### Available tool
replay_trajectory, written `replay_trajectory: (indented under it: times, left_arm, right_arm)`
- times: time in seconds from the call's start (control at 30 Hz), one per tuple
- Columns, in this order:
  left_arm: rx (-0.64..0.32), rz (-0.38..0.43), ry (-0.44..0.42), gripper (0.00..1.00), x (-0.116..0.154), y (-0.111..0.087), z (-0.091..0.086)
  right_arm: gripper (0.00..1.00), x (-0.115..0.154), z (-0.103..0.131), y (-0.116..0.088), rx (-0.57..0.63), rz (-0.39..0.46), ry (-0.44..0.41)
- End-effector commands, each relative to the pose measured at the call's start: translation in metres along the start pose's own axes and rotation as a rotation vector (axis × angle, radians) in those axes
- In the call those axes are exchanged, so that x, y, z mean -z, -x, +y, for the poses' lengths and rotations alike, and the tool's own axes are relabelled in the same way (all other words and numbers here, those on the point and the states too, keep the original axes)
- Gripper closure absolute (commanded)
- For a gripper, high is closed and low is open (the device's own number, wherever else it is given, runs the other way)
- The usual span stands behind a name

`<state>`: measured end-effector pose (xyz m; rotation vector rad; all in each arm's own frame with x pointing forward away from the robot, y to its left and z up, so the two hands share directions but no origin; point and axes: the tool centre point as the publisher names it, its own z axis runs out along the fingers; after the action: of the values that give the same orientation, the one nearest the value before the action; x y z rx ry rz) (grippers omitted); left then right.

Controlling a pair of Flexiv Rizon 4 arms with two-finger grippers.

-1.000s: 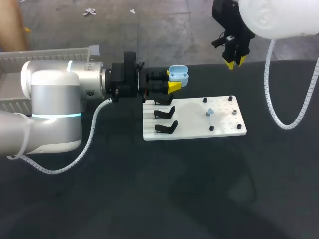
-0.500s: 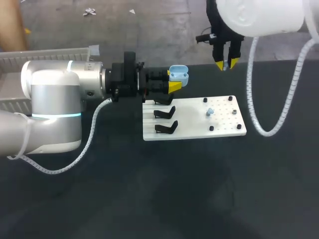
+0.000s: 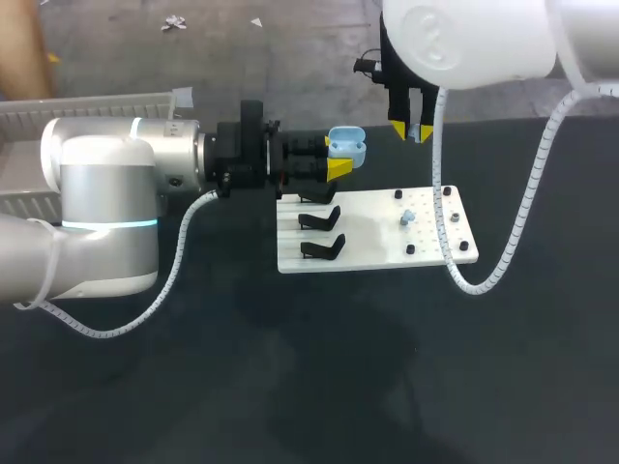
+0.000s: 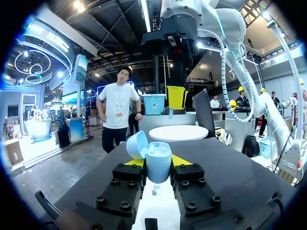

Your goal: Pick up each earbud case from the left stands, insert the matching earbuds, close the lid, and place the case in the box.

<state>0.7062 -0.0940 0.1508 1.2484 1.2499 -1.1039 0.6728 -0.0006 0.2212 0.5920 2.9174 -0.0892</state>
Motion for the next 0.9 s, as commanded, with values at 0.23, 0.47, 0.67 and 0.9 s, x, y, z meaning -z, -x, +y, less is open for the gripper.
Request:
replay_trajectory:
  times: [0.23, 0.47, 0.67, 0.9]
  left_arm:
    - [-0.005, -0.005, 0.008, 1.0, 0.0, -0.001, -0.002]
    - [-0.005, -0.005, 0.008, 1.0, 0.0, -0.001, -0.002]
    - [-0.005, -0.005, 0.008, 1.0, 0.0, -0.001, -0.002]
    - [-0.005, -0.005, 0.008, 1.0, 0.0, -0.001, -0.002]
  right_arm:
    - [1.0, -0.001, -0.001, -0.002, -0.206, -0.039, 0.087]
    - [1.0, -0.001, -0.001, -0.002, -0.206, -0.039, 0.087]
    - [1.0, 0.001, 0.009, -0.007, -0.186, 0.007, 0.088]
    - [1.0, 0.009, 0.035, -0.012, -0.138, 0.024, 0.093]
